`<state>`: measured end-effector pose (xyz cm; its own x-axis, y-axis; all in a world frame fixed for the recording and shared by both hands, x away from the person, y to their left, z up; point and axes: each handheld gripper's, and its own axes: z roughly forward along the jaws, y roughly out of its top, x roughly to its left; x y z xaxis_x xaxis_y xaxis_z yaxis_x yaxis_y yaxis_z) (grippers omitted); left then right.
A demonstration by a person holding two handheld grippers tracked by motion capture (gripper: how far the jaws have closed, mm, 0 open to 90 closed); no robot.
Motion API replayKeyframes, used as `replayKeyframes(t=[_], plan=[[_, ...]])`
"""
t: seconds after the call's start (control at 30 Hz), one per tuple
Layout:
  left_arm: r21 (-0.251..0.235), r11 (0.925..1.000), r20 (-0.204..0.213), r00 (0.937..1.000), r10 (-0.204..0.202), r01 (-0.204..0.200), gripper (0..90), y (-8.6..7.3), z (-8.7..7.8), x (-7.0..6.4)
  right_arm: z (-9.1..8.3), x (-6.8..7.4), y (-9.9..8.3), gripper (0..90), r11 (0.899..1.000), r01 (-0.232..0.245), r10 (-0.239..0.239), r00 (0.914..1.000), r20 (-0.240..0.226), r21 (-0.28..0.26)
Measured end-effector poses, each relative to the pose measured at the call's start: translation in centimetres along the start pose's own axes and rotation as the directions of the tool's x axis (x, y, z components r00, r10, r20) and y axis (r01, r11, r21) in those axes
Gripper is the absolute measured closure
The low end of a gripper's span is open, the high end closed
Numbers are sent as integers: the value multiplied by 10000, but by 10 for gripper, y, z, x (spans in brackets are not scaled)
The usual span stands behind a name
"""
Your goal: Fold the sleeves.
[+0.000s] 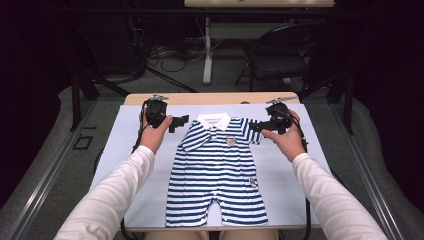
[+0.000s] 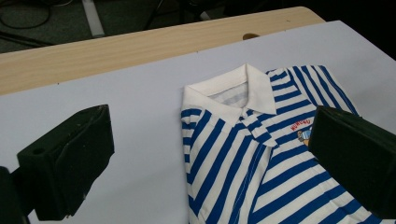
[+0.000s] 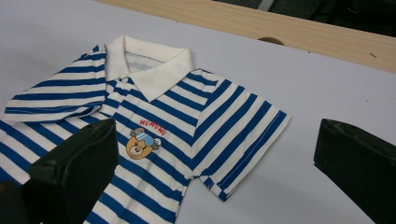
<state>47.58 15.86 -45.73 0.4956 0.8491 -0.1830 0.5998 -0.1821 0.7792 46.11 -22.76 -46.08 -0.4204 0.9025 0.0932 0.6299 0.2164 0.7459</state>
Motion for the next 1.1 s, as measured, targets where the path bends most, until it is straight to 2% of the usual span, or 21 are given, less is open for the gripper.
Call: replayKeyframes(t=[0.4, 0.67, 0.83, 0.93, 1.1], plan=[[14, 10000, 27, 10000, 96, -96, 5, -1, 1, -2, 17, -6, 14, 15, 9991, -109, 93, 9991, 409, 402], [56, 9999, -21, 10000, 87, -87, 5, -1, 1, -2, 32, -8, 23, 47, 9991, -190, 164, 9977, 659, 390], [103, 9999, -23, 9999, 117, -116, 5, -1, 0, -1, 44, -9, 26, 96, 9988, -58, 19, 9969, 792, 483], [82, 9999, -87, 9999, 121, -121, 5, -2, -1, -2, 50, -11, 26, 146, 9986, -226, 180, 9950, 985, 468], [100, 9998, -116, 9998, 159, -158, 5, -3, -1, -2, 60, -18, 26, 169, 9980, -309, 240, 9921, 1229, 550]])
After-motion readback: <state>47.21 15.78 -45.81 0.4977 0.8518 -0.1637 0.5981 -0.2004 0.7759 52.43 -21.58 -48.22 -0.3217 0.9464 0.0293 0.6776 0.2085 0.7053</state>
